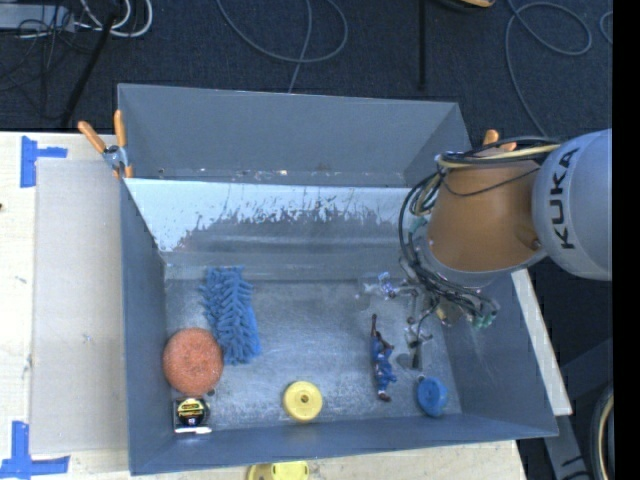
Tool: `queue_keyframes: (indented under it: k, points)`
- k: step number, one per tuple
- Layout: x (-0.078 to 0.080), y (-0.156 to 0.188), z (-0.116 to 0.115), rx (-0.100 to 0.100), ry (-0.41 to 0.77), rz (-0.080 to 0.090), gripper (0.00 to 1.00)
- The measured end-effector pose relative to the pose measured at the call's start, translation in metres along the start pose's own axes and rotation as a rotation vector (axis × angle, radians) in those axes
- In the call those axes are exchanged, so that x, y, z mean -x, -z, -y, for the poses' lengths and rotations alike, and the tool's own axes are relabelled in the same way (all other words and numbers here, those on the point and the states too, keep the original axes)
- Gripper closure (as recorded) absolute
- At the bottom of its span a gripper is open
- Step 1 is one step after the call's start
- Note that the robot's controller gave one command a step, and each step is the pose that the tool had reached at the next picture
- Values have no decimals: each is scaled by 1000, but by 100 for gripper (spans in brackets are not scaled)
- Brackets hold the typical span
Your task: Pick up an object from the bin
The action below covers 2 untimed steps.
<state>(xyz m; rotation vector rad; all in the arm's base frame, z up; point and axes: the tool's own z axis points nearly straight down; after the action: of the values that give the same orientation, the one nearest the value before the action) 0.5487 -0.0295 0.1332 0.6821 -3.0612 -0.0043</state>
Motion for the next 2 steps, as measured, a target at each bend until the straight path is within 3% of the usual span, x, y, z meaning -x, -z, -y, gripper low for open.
queue_keyframes:
  k: [1,2]
  points:
    - [1,14,0,-4,326,5,0]
    - [1,-14,-6,-3,458,2,0]
